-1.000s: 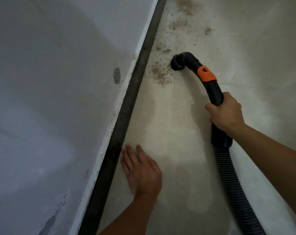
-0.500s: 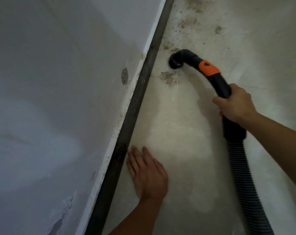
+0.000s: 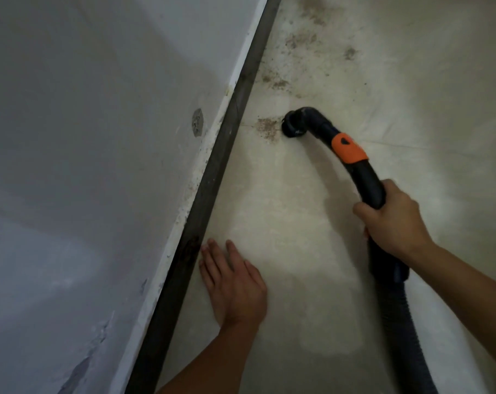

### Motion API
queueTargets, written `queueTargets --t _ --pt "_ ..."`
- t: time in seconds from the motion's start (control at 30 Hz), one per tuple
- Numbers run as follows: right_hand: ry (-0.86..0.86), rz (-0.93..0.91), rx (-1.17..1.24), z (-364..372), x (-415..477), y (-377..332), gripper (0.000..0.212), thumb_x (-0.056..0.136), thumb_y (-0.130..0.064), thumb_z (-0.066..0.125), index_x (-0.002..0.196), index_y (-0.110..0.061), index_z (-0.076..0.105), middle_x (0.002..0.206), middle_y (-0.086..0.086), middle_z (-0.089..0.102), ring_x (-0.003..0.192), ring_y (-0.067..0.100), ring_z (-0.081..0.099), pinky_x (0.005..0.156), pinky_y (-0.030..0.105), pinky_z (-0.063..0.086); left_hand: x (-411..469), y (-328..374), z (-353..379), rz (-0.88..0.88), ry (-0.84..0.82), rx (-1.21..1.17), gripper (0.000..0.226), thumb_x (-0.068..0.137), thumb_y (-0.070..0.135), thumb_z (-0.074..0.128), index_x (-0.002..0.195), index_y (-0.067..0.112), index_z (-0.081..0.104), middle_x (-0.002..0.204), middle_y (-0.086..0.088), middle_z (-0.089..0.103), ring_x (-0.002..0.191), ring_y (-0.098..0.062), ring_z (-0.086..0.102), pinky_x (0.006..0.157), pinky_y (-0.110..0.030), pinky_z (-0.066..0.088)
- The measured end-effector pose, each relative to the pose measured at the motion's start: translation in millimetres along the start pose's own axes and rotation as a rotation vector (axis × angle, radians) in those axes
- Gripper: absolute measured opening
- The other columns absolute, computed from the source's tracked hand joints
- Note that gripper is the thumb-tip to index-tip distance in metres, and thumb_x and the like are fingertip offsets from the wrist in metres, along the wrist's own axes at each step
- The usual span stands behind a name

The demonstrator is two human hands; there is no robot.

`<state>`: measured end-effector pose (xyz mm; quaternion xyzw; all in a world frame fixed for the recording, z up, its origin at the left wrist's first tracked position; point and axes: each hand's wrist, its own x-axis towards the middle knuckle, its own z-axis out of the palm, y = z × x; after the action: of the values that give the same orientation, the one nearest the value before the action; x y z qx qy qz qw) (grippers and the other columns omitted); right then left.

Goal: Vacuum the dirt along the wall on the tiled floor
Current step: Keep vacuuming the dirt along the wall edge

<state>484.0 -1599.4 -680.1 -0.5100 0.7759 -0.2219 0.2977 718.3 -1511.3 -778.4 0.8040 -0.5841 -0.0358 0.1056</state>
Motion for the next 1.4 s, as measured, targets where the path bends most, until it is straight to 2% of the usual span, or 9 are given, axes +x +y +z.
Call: queueTargets --t 0.13,0.23,0.4,0.53,0.77,1.03,1.13,1.23,1.4 --pt "-0.023 -0.017 -0.027 4.6 -13.2 7.1 0.025 0.083 -0.021 0.068 0.102 -0.015 0.054 0.075 0.016 0.065 0.065 0.032 0.065 0.061 0.039 0.053 -0.2 2.6 -0.5 -0.005 -0.006 -0.003 0.054 0.09 0.026 0.032 0.134 0.0 0.051 0.147 -0.029 0.037 0.137 -0.043 0.033 0.115 -0.049 0.02" --pt "0.064 0.014 -0.002 5.0 21.2 -8.5 0.026 0.083 -0.02 0.067 0.104 -0.01 0.055 0.086 0.017 0.062 0.074 0.034 0.062 0.064 0.034 0.044 0.6 3.2 -0.4 -0.005 -0.021 0.003 0.055 0.09 0.026 0.033 0.135 0.001 0.051 0.147 -0.028 0.037 0.137 -0.042 0.033 0.114 -0.049 0.02" --pt "0.007 -0.028 -0.033 12.0 16.5 -17.0 0.025 0.085 -0.02 0.066 0.103 -0.014 0.05 0.082 0.013 0.06 0.06 0.024 0.055 0.052 0.028 0.036 -0.8 0.3 1.4 -0.004 -0.018 0.001 0.055 0.09 0.026 0.032 0.135 0.001 0.051 0.147 -0.028 0.037 0.138 -0.042 0.032 0.115 -0.05 0.02" --pt "-0.036 -0.056 -0.042 14.2 3.1 -9.3 0.024 0.085 -0.019 0.067 0.103 -0.013 0.053 0.078 0.015 0.064 0.062 0.025 0.059 0.05 0.027 0.038 0.0 3.1 -0.1 -0.012 -0.023 0.008 0.055 0.09 0.027 0.032 0.136 0.002 0.05 0.148 -0.027 0.036 0.138 -0.041 0.032 0.115 -0.049 0.019" --pt "0.005 -0.097 -0.054 40.4 33.9 -40.9 0.032 0.083 -0.025 0.066 0.107 -0.01 0.052 0.086 0.016 0.062 0.072 0.035 0.062 0.067 0.042 0.054 0.4 2.6 -0.8 -0.009 -0.027 0.018 0.056 0.089 0.027 0.032 0.135 0.002 0.051 0.147 -0.027 0.038 0.137 -0.041 0.033 0.115 -0.048 0.019" --pt "-0.062 -0.137 -0.035 52.8 26.4 -60.8 0.029 0.086 -0.024 0.065 0.107 -0.013 0.048 0.076 0.005 0.055 0.067 0.033 0.061 0.062 0.043 0.056 0.7 1.0 0.2 0.001 -0.012 0.018 0.054 0.089 0.026 0.034 0.134 0.001 0.052 0.147 -0.028 0.038 0.136 -0.042 0.034 0.114 -0.049 0.02" --pt "-0.077 -0.135 -0.102 41.6 10.4 -41.1 0.028 0.083 -0.028 0.066 0.102 -0.017 0.048 0.078 0.011 0.061 0.067 0.035 0.063 0.065 0.046 0.057 1.0 0.5 0.5 0.004 -0.004 0.009 0.054 0.088 0.025 0.035 0.134 0.0 0.052 0.146 -0.029 0.038 0.136 -0.042 0.035 0.114 -0.05 0.02" --pt "0.032 -0.034 -0.117 9.5 5.8 -9.5 0.027 0.08 -0.03 0.068 0.099 -0.019 0.052 0.08 0.018 0.066 0.07 0.038 0.066 0.07 0.047 0.057 1.6 0.6 1.1 0.001 0.003 0.009 0.055 0.088 0.026 0.033 0.134 0.0 0.052 0.146 -0.029 0.038 0.136 -0.043 0.034 0.114 -0.05 0.02" --pt "0.063 0.045 -0.047 -9.7 -39.8 19.5 0.024 0.08 -0.022 0.068 0.098 -0.018 0.052 0.073 0.018 0.065 0.065 0.035 0.066 0.063 0.041 0.054 1.5 -1.0 1.1 -0.004 -0.01 0.011 0.055 0.09 0.026 0.031 0.135 0.001 0.05 0.146 -0.03 0.037 0.136 -0.043 0.034 0.115 -0.05 0.02"
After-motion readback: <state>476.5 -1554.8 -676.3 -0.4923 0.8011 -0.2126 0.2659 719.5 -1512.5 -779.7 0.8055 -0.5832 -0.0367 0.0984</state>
